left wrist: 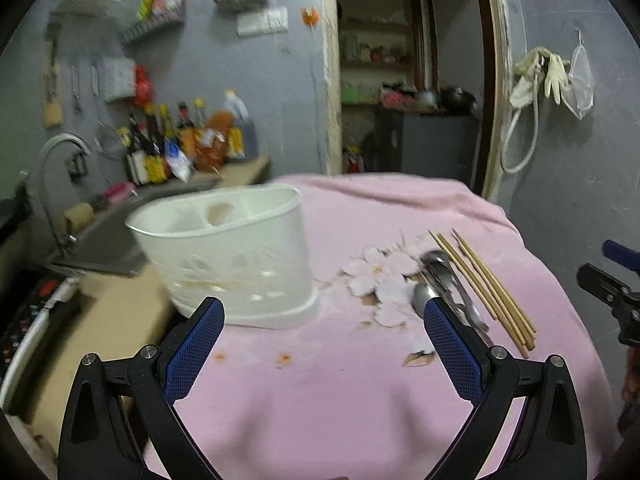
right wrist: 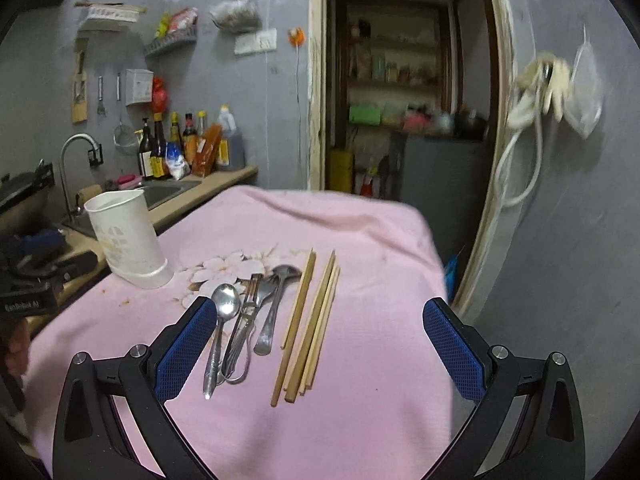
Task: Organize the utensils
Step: 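Reach the right gripper to the wooden chopsticks and grasp one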
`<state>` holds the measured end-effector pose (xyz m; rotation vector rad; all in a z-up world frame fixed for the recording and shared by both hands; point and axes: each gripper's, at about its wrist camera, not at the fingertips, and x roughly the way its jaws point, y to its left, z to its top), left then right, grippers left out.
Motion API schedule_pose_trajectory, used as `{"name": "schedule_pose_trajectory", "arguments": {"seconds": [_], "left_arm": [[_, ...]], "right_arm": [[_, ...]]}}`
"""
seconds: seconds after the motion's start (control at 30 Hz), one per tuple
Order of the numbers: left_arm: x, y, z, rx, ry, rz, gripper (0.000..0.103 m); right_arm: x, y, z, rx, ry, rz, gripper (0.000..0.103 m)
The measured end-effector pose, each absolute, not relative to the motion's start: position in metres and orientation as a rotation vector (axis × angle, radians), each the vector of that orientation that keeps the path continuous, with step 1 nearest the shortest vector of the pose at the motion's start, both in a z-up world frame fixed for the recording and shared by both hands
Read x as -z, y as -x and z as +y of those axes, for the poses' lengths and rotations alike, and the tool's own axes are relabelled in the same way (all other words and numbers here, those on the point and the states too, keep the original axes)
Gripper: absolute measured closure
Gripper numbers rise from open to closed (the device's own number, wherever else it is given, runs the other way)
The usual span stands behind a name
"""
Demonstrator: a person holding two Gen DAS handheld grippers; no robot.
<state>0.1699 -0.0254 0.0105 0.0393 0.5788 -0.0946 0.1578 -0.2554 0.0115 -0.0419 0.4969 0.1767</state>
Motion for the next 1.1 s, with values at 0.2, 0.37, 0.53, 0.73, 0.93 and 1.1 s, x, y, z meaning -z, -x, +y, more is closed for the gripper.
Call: {"name": "schedule_pose_trajectory", "arguments": {"seconds": [0.2,0.37,0.53,0.73,0.93,1.1], "left_arm": [[0.010,-0.213,-0.044,0.196,-0.016,0.737,0.005],[0.022,-0.237,-0.059,0.269,-0.019,0.797,0.008],[0.035,-0.264,-0.066,0.331,-0.031,0.863,0.031],[0.053,-0.292,-0.067,0.396,0.000,0.952,0.052],[0.058,-0.299,-0.066,0.427,0.010,0.959,0.067],[0.059,-0.304,-0.068,0.459,0.040,0.974,0.082]], "right_arm": [[0.004,-0.200,-0.272,-0.194,0.038,0.608,0.000],[0.022,-0.237,-0.285,-0.225,-0.014,0.700,0.016],[0.040,-0.275,-0.290,-0.248,-0.072,0.804,0.048],[0.057,-0.305,-0.282,-0.273,-0.073,0.893,0.072],[0.062,-0.317,-0.277,-0.293,-0.049,0.925,0.079],[0.061,-0.327,-0.269,-0.287,0.005,0.955,0.084]]}}
